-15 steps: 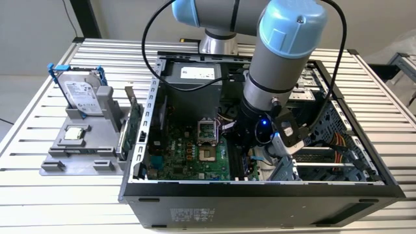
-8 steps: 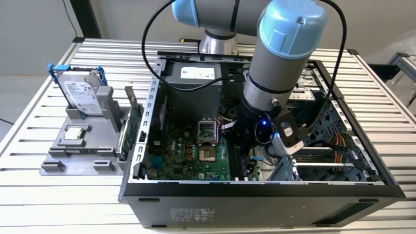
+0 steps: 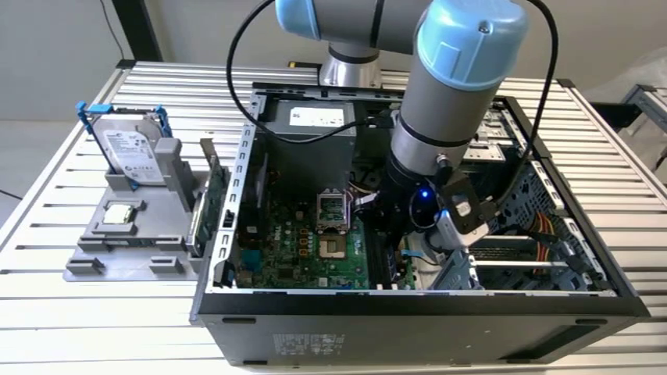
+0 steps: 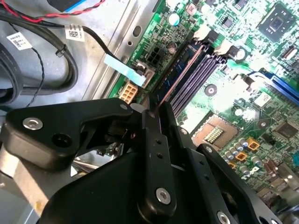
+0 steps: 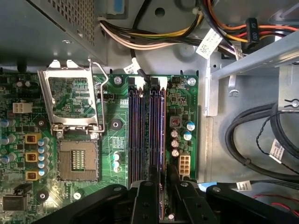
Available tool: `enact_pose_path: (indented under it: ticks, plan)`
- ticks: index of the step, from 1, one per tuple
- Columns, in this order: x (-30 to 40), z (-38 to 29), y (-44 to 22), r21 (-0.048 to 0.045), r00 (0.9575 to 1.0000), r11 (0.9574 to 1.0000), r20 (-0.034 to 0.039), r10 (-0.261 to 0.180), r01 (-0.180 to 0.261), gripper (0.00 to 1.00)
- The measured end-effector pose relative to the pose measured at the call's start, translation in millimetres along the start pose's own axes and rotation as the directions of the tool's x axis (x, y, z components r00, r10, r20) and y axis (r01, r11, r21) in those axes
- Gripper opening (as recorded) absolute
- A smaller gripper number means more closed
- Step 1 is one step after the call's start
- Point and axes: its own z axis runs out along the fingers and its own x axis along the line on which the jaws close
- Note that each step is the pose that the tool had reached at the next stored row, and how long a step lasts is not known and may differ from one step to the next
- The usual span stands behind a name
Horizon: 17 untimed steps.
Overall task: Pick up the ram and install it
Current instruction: 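Insert the ram into the slot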
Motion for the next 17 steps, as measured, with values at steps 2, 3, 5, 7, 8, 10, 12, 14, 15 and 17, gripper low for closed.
enact_pose_path:
  ticks: [2,3,5,7,8,10,12,14,15,17]
  plan:
    - [0.0,-4.4,0.0,-0.0001,1.0000,1.0000,-0.0004,0.000,0.000,1.00]
    - [0.0,-8.4,0.0,-0.0001,1.0000,1.0000,-0.0008,0.000,0.000,1.00]
    - [0.1,-16.8,0.1,-0.0001,1.0000,1.0000,-0.0020,0.000,0.000,1.00]
    - [0.1,-25.0,0.1,-0.0001,1.0000,1.0000,-0.0031,0.000,0.000,1.00]
    - [0.1,-28.2,0.1,0.0000,1.0000,1.0000,-0.0033,0.000,0.000,1.00]
    - [0.1,-29.3,0.1,-0.0003,1.0000,1.0000,-0.0034,0.000,0.000,1.00]
    - [0.1,-29.3,0.1,-0.0003,1.0000,1.0000,-0.0034,0.000,0.000,0.00]
    - [0.1,-29.4,0.0,0.0000,1.0000,1.0000,-0.0034,0.000,0.000,0.00]
    - [0.1,-29.4,0.0,0.0000,1.0000,1.0000,-0.0034,0.000,0.000,0.00]
    - [0.1,-29.4,-0.1,0.0000,1.0000,1.0000,-0.0035,0.000,0.000,0.00]
